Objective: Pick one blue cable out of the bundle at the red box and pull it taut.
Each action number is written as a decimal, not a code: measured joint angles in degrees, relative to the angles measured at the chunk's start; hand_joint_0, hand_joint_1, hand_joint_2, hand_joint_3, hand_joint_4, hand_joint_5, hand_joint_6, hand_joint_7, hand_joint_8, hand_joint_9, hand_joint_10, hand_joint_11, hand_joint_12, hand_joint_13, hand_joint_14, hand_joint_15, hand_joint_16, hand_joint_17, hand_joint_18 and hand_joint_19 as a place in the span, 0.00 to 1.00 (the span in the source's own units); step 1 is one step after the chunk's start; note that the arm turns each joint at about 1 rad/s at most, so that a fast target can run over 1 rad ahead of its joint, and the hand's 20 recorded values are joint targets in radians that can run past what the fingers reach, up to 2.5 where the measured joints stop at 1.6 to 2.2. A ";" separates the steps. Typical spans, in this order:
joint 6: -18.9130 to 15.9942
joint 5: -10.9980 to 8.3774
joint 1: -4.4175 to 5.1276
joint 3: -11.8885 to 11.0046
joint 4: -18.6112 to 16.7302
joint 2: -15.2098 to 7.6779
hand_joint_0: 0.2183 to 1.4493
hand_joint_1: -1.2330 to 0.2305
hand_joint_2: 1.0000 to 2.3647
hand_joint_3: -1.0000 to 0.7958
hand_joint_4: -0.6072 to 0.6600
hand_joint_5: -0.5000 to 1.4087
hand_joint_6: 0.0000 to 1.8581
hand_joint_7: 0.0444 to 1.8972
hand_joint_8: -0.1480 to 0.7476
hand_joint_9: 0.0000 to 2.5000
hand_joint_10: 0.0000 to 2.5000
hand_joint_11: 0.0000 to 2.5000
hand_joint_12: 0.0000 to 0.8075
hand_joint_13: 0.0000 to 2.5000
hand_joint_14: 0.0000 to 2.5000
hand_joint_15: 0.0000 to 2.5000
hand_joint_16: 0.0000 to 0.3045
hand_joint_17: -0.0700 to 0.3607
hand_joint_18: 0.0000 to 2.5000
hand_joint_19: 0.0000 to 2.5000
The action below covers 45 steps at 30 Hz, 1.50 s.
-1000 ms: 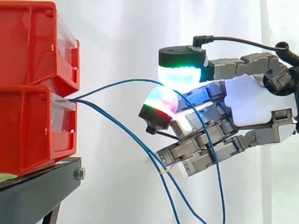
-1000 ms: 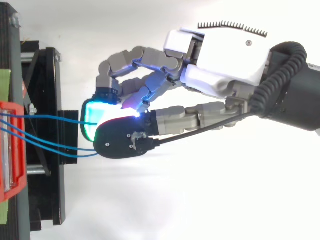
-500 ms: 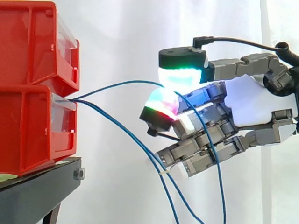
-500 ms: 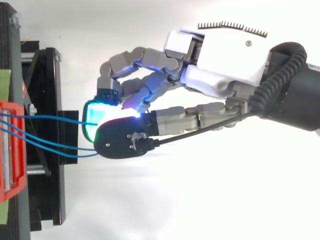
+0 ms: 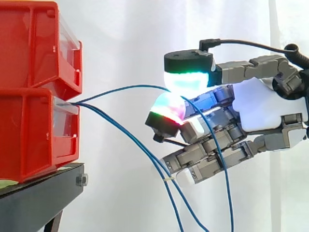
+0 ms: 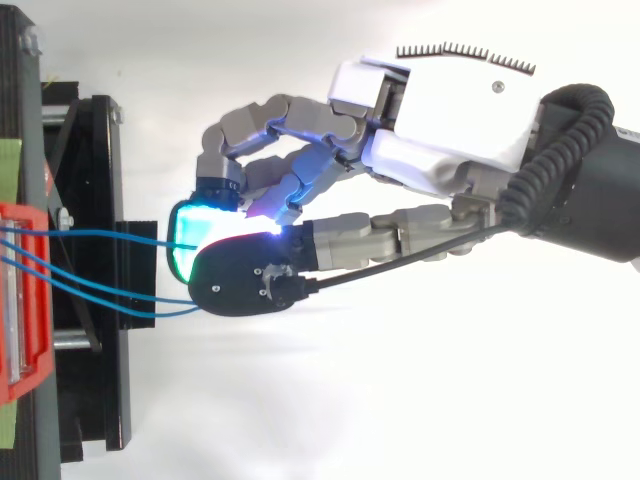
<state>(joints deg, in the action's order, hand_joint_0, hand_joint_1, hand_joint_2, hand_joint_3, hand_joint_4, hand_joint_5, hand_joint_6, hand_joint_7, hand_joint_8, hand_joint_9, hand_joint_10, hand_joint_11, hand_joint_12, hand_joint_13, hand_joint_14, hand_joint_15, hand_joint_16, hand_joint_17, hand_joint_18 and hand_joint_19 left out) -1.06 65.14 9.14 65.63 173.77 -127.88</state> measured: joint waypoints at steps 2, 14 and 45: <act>0.00 0.00 0.00 0.01 0.01 -0.01 0.32 0.34 0.02 0.64 0.60 0.18 0.46 0.59 0.58 0.41 0.01 0.38 0.49 0.20 0.00 0.09 0.20 0.47 0.20 0.09; 0.00 -0.01 0.01 0.02 0.07 0.00 0.32 0.34 0.02 0.63 0.61 0.18 0.46 0.58 0.58 0.41 0.01 0.38 0.49 0.20 0.00 0.09 0.20 0.47 0.20 0.10; 0.00 0.08 0.00 21.05 -1.22 -0.01 0.32 0.35 0.02 0.62 0.61 0.18 0.47 0.58 0.57 0.39 0.01 0.37 0.48 0.19 0.00 0.09 0.19 0.47 0.19 0.10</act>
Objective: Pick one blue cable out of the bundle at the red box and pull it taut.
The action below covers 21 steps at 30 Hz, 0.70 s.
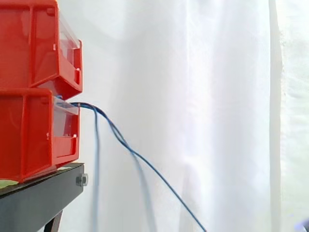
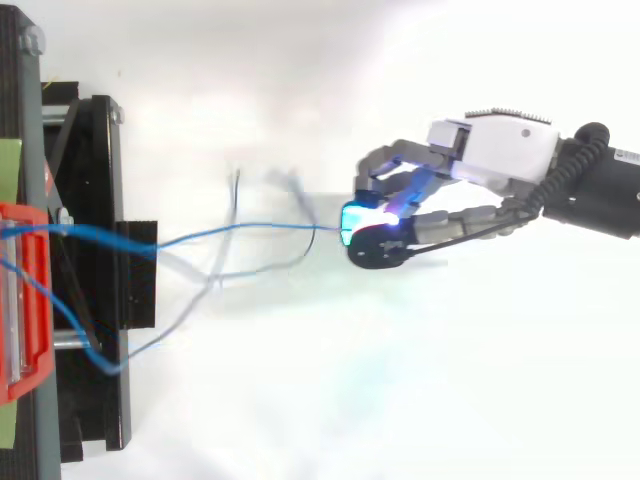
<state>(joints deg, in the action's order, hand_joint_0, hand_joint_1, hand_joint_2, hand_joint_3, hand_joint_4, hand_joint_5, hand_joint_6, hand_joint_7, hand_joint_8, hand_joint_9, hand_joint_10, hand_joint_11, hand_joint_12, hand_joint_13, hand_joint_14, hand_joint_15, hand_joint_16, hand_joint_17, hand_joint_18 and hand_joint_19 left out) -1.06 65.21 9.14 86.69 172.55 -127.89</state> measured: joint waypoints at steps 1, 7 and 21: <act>0.00 0.00 0.00 1.34 -0.23 0.00 0.32 0.35 0.02 0.62 0.61 0.18 0.47 0.58 0.57 0.39 0.01 0.37 0.48 0.19 0.00 0.10 0.19 0.47 0.19 0.10; 0.00 0.00 0.00 7.91 -2.98 0.02 0.32 0.36 0.02 0.62 0.61 0.18 0.46 0.58 0.57 0.39 0.01 0.37 0.48 0.19 0.00 0.09 0.19 0.47 0.18 0.10; 0.00 0.00 0.01 8.49 -17.39 0.01 0.32 0.36 0.02 0.62 0.61 0.18 0.46 0.58 0.58 0.39 0.01 0.36 0.48 0.19 0.00 0.09 0.19 0.46 0.18 0.10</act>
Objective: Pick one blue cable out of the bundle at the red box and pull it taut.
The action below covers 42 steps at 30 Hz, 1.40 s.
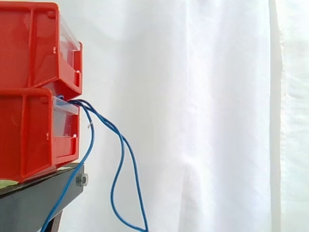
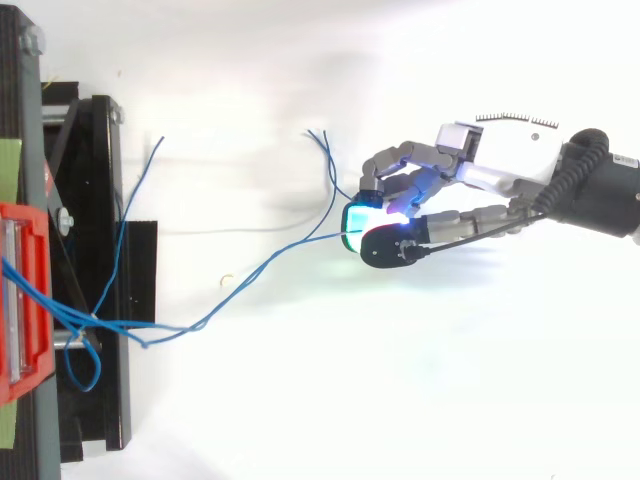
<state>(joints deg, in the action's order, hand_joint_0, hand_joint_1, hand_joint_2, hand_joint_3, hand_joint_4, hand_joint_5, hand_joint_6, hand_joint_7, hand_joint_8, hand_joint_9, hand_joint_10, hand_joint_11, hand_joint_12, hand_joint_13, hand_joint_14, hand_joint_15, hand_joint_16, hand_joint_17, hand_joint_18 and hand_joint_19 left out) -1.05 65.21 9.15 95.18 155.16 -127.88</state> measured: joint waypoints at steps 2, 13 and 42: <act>0.00 0.00 0.01 0.00 -1.19 0.00 0.32 0.36 0.02 0.62 0.62 0.18 0.46 0.59 0.57 0.39 0.01 0.36 0.48 0.19 0.00 0.09 0.19 0.46 0.18 0.10; 0.00 0.00 0.00 0.01 -2.28 -0.01 0.32 0.36 0.02 0.62 0.62 0.18 0.46 0.59 0.58 0.39 0.01 0.36 0.48 0.19 0.00 0.09 0.19 0.46 0.18 0.11; 0.00 0.00 -0.01 0.01 -2.32 0.00 0.32 0.37 0.02 0.61 0.61 0.18 0.46 0.58 0.57 0.37 0.01 0.35 0.47 0.18 0.00 0.09 0.18 0.45 0.17 0.11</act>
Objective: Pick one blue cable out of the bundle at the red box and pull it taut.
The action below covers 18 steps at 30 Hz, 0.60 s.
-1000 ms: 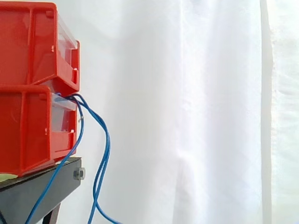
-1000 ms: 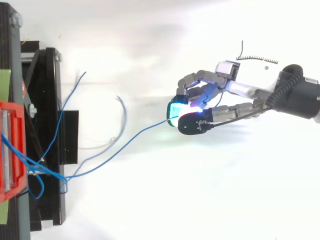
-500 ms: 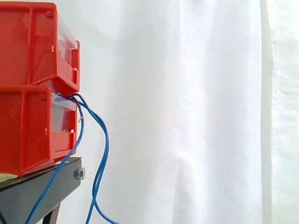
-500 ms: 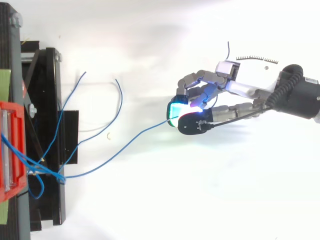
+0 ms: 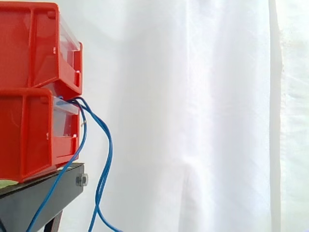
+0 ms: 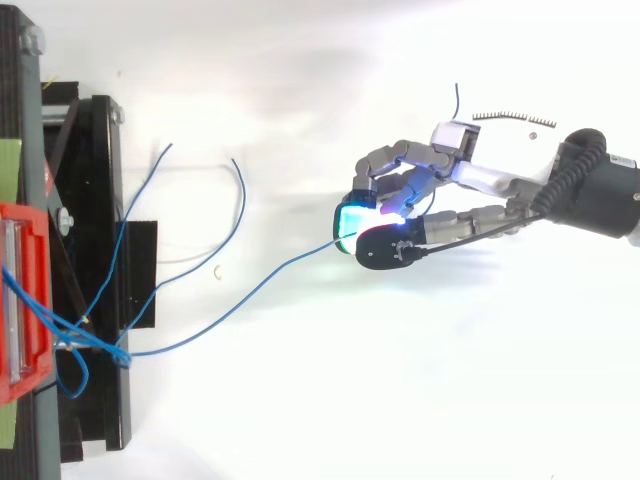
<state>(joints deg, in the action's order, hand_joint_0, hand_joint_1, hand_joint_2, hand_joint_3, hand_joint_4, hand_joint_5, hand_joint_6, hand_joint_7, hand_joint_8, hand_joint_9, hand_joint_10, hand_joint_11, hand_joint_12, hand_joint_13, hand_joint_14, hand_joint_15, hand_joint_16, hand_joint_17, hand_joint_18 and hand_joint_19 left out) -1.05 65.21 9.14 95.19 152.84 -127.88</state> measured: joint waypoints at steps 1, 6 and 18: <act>0.00 0.00 0.00 0.00 0.00 0.00 0.33 0.37 0.02 0.60 0.61 0.18 0.46 0.58 0.57 0.37 0.01 0.35 0.47 0.18 0.00 0.09 0.18 0.45 0.17 0.11; 0.00 0.00 0.00 0.00 0.00 0.00 0.32 0.37 0.02 0.61 0.61 0.18 0.46 0.58 0.57 0.37 0.01 0.35 0.47 0.18 0.00 0.09 0.18 0.45 0.17 0.11; 0.00 0.00 0.01 0.00 0.00 0.00 0.33 0.37 0.02 0.60 0.61 0.18 0.46 0.58 0.57 0.37 0.01 0.35 0.47 0.18 0.00 0.09 0.18 0.45 0.17 0.11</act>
<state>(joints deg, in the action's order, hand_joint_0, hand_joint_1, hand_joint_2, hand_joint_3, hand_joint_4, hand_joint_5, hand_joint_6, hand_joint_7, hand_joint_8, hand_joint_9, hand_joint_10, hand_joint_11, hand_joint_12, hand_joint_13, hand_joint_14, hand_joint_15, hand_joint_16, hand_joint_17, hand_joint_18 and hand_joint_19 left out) -1.05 65.22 9.15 95.19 152.84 -127.88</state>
